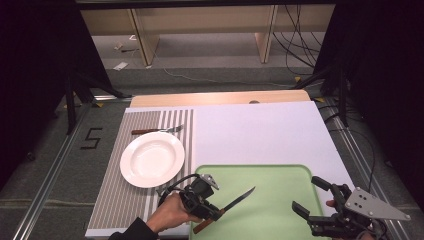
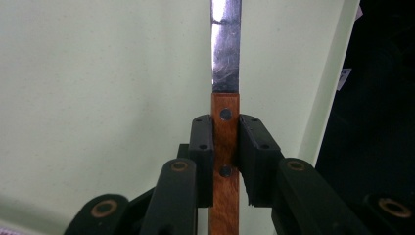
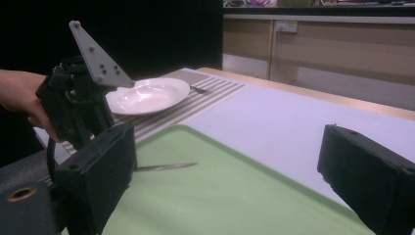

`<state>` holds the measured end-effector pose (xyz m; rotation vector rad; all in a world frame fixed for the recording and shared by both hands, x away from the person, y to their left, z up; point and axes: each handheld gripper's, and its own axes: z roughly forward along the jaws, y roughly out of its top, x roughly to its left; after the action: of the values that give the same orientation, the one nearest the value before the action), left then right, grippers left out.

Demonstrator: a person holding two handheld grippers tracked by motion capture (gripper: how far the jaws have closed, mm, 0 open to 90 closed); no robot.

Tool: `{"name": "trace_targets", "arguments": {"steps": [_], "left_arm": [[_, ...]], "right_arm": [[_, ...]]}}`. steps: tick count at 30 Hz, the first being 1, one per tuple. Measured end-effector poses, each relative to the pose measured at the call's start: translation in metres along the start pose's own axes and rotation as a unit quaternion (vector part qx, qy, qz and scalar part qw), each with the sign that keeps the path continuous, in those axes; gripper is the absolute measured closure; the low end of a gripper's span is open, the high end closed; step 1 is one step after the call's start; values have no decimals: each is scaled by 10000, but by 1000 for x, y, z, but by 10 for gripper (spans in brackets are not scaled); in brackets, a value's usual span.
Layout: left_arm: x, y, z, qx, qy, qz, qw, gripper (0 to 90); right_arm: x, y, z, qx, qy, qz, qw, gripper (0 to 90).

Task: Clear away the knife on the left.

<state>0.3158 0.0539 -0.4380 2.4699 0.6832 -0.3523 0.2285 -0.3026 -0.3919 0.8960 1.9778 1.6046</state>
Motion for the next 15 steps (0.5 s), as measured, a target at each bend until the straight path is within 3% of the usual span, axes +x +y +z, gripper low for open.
{"name": "trace_targets", "arguments": {"steps": [15], "left_arm": [[3, 7, 25, 528, 11, -241, 9983, 768]], "right_arm": [[0, 0, 1, -7, 9, -6, 10000, 86]]}}
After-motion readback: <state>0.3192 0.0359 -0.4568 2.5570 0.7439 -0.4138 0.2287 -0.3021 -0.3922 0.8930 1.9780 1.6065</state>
